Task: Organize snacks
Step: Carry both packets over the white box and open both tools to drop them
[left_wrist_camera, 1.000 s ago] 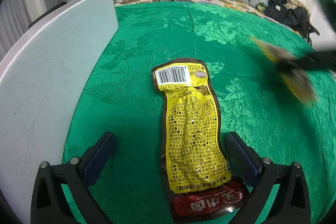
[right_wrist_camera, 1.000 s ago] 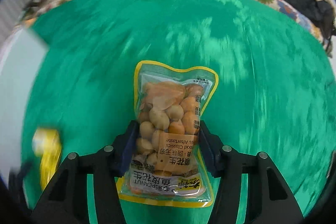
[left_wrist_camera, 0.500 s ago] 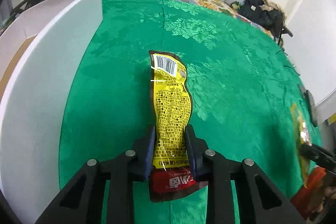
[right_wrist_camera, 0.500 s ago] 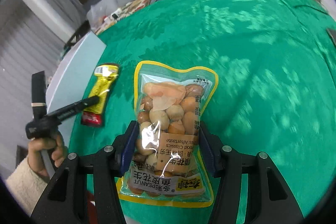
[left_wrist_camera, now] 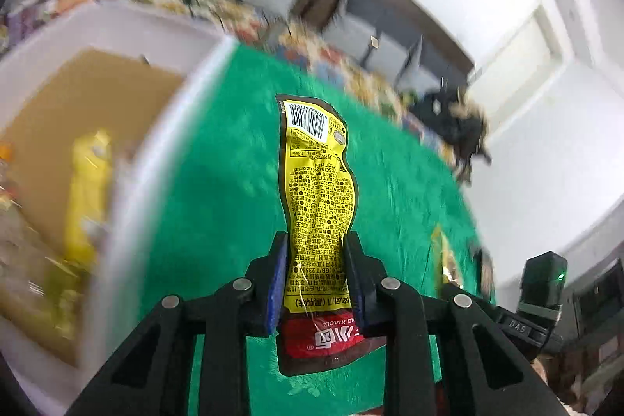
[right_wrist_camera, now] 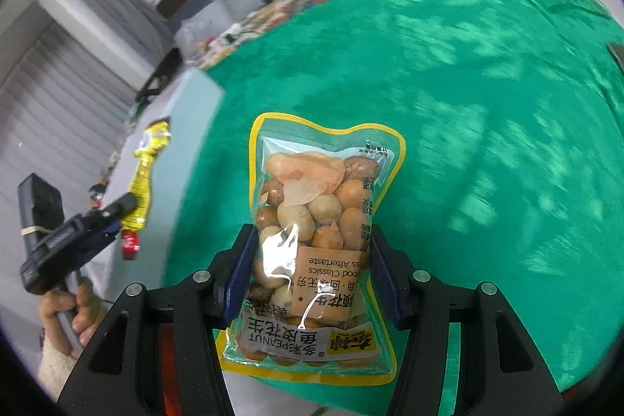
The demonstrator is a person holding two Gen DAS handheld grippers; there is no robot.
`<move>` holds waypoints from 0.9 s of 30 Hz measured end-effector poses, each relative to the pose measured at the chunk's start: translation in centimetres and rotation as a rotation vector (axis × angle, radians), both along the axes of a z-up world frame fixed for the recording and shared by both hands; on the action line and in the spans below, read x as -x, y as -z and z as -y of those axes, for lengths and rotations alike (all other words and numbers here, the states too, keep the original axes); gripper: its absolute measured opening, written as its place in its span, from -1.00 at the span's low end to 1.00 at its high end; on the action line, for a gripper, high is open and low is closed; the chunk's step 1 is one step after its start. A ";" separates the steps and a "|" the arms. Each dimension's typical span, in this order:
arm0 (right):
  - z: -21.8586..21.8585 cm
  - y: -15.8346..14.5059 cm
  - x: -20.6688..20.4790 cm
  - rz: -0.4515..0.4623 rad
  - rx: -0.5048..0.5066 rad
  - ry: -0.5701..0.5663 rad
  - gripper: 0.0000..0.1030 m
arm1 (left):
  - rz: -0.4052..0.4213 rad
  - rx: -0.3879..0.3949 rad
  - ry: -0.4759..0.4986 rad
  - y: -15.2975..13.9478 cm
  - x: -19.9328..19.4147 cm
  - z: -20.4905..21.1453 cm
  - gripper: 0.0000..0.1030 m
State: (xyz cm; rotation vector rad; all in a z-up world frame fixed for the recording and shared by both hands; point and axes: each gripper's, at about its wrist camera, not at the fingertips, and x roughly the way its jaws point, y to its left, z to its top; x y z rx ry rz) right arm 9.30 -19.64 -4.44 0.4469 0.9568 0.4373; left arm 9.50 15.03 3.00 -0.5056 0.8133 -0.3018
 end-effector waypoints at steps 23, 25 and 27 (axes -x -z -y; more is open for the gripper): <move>-37.9 -4.0 -7.7 0.148 0.157 -0.526 0.30 | -0.125 -0.505 -0.459 3.3 4.1 -20.3 0.68; -36.1 -6.3 -6.8 0.262 0.166 -0.486 0.53 | -0.064 -0.578 -0.479 1.8 4.7 -19.5 0.80; -34.7 -8.6 -5.6 0.361 0.184 -0.460 0.68 | 0.006 -0.635 -0.505 0.0 5.4 -18.6 0.93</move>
